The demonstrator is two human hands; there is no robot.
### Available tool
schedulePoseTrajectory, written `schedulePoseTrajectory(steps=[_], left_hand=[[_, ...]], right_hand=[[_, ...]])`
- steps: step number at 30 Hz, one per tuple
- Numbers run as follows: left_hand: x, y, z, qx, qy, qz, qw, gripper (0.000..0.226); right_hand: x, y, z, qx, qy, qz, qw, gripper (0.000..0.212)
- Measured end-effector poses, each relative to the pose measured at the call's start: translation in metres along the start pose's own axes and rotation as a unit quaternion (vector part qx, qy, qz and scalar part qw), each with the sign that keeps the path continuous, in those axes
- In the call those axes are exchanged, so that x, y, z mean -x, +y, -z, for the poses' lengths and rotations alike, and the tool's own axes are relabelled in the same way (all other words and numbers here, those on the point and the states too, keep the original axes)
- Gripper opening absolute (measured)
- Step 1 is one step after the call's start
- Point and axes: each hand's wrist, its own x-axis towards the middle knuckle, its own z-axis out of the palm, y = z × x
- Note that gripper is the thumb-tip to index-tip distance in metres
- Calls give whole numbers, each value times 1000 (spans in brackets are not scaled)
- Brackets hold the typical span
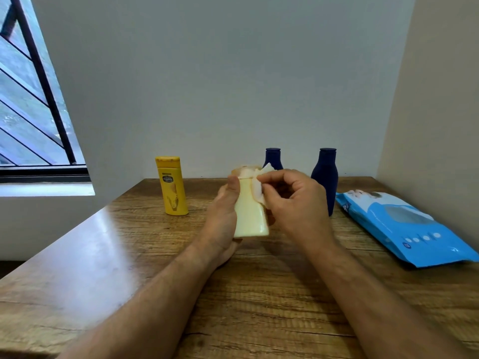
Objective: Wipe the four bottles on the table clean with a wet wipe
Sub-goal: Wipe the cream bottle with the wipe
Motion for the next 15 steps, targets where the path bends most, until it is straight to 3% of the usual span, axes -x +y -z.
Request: schedulePoseTrajectory(steps=[3, 9, 15], left_hand=[[-2, 3, 3, -20, 18, 1, 1000, 45], [0, 1, 4, -43, -3, 11, 999, 49], [0, 2, 3, -69, 23, -21, 997, 32]], right_hand=[[2, -3, -1, 32, -34, 32, 998, 15], [-1, 1, -1, -41, 23, -38, 998, 17], [0, 1, -5, -91, -34, -54, 994, 22]])
